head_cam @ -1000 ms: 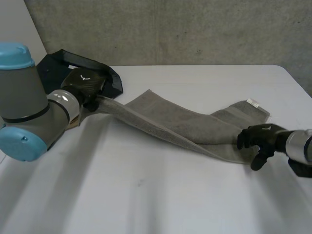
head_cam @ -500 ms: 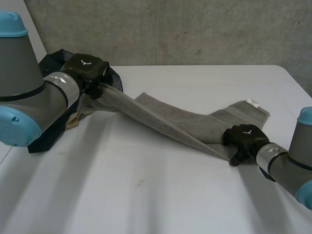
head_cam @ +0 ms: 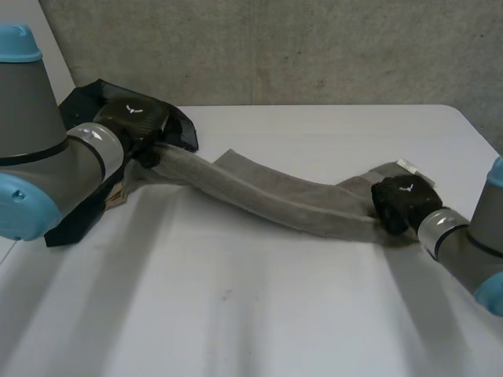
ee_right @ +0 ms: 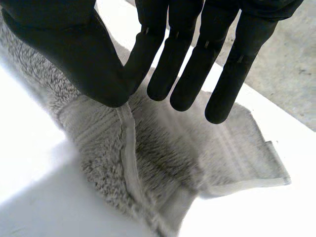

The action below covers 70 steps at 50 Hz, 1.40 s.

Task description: Fold the laundry.

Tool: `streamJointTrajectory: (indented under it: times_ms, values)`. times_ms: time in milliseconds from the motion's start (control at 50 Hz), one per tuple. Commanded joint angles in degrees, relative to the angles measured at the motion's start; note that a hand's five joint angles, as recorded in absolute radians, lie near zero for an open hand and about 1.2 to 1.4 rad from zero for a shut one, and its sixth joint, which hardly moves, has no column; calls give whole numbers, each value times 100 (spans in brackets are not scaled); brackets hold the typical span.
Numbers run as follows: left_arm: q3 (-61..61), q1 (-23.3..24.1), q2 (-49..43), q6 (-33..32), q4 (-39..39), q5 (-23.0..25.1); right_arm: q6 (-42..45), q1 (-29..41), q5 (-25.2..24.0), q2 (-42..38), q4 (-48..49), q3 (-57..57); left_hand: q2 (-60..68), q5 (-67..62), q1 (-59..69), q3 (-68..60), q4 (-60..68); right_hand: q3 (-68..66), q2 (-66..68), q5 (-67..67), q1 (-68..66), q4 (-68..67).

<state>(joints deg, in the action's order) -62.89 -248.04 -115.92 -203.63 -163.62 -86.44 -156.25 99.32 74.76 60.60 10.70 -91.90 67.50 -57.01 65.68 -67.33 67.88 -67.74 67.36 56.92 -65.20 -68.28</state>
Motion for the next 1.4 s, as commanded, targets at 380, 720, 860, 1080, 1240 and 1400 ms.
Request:
streamJointTrajectory:
  times_ms: [380, 720, 860, 1080, 1240, 1400]
  values:
    - [215, 19, -720, -872, 1166, 92, 1387, -282, -357, -206, -2652, 1042, 949, -998, 1131, -966, 911, -1226, 1264, 1308, -1480, -1172]
    - [2518, 19, -2417, -265, 1394, -910, 271, 158, -295, 373, -3003, 920, 1168, -1217, 1350, -1185, 1129, 3183, -3145, -3101, 2929, 3237]
    - [2580, -34, -2549, -256, 1439, -972, 191, 307, -147, 286, -2346, 595, 1168, -1217, 1350, -1185, 1129, 3050, -3012, -2968, 2796, 3103]
    - [2440, -95, -2470, -256, 1439, -910, 112, 474, 460, -109, -1386, 489, 1168, -1217, 1350, -1185, 1129, 2864, -2826, -2782, 2610, 2918]
    - [2308, -131, -2409, -256, 1456, -901, 130, 465, 513, -286, -1255, 524, 1151, -1200, 1333, -1168, 1113, -139, 177, 221, -393, -85]
    - [1711, -78, -1952, -580, 1728, -849, 498, 281, 566, -23, -1464, 779, 1151, -1200, 1333, -1168, 1113, -1226, 1264, 1308, -1480, -1172]
